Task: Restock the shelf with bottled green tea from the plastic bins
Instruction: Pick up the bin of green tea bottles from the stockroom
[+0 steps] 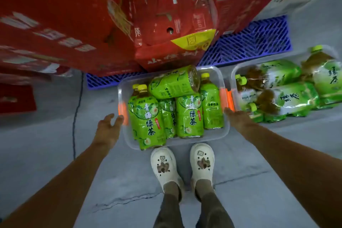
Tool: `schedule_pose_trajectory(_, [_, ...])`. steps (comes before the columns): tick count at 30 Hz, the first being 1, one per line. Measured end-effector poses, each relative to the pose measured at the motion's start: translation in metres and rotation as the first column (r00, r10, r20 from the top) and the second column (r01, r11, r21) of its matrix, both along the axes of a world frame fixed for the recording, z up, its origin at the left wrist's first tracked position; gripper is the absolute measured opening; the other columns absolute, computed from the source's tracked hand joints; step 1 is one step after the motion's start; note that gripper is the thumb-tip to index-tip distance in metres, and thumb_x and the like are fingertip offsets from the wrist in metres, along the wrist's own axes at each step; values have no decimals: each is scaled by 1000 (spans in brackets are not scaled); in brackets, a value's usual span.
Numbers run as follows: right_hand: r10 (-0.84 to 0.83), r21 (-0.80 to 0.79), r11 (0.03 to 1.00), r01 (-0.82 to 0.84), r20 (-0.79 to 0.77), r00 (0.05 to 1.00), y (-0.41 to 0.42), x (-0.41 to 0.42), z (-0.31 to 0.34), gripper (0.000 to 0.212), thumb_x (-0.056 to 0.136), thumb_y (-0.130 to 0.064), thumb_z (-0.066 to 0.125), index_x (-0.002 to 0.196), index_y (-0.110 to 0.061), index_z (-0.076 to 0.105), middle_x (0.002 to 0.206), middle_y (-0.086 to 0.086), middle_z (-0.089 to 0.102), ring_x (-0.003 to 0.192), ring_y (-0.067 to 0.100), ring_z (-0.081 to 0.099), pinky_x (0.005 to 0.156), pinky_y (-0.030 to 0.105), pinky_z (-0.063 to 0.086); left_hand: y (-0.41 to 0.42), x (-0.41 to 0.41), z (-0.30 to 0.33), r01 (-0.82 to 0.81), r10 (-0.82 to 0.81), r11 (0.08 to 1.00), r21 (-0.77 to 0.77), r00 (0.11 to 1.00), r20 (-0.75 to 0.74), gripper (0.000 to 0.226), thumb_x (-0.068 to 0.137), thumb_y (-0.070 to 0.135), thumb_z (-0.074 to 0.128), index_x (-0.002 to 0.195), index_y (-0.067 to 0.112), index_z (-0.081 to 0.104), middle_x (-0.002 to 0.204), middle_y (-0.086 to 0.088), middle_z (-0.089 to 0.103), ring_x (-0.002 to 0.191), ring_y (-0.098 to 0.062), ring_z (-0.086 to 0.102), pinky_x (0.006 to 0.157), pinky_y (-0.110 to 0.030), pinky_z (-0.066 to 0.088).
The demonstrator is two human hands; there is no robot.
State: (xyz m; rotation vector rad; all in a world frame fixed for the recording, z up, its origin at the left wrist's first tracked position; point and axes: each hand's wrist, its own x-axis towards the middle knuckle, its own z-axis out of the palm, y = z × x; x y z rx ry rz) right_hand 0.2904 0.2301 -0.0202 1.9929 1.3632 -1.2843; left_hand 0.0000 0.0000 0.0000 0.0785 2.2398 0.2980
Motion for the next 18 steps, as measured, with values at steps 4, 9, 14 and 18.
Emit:
schedule_pose_trajectory(4, [-205,-8,979,205,-18,978,-3,-3,-47,67,99,-47,47,139,7,46,136,26,53,125,38,50,99,35,38,-4,-2,-64,-260,262,965,-40,963,60,67,102,52,43,155,14,30,156,-17,37,138,-38,41,115,-47,32])
schedule_pose_trajectory(9, [-229,103,965,240,-104,968,-12,4,-62,53,101,-49,42,121,-2,56,91,15,56,86,27,52,61,30,37,1,-15,-96,-481,474,876,-34,847,239,73,100,66,31,147,10,42,136,-20,57,110,-36,59,93,-44,44])
schedule_pose_trajectory(14, [-277,185,938,292,-101,955,-20,-6,-56,49,101,-50,40,90,-5,54,69,7,49,61,19,47,57,32,39,4,-30,-93,-517,502,855,-40,806,315,75,100,65,30,140,3,46,132,-27,55,112,-41,58,101,-50,44])
schedule_pose_trajectory(18, [-340,199,910,363,-139,930,-38,-3,-52,59,103,-41,42,107,14,60,84,31,56,81,38,57,80,50,49,2,-36,-95,-513,495,858,-21,816,297,78,99,66,30,137,0,49,128,-28,56,103,-37,57,94,-48,44])
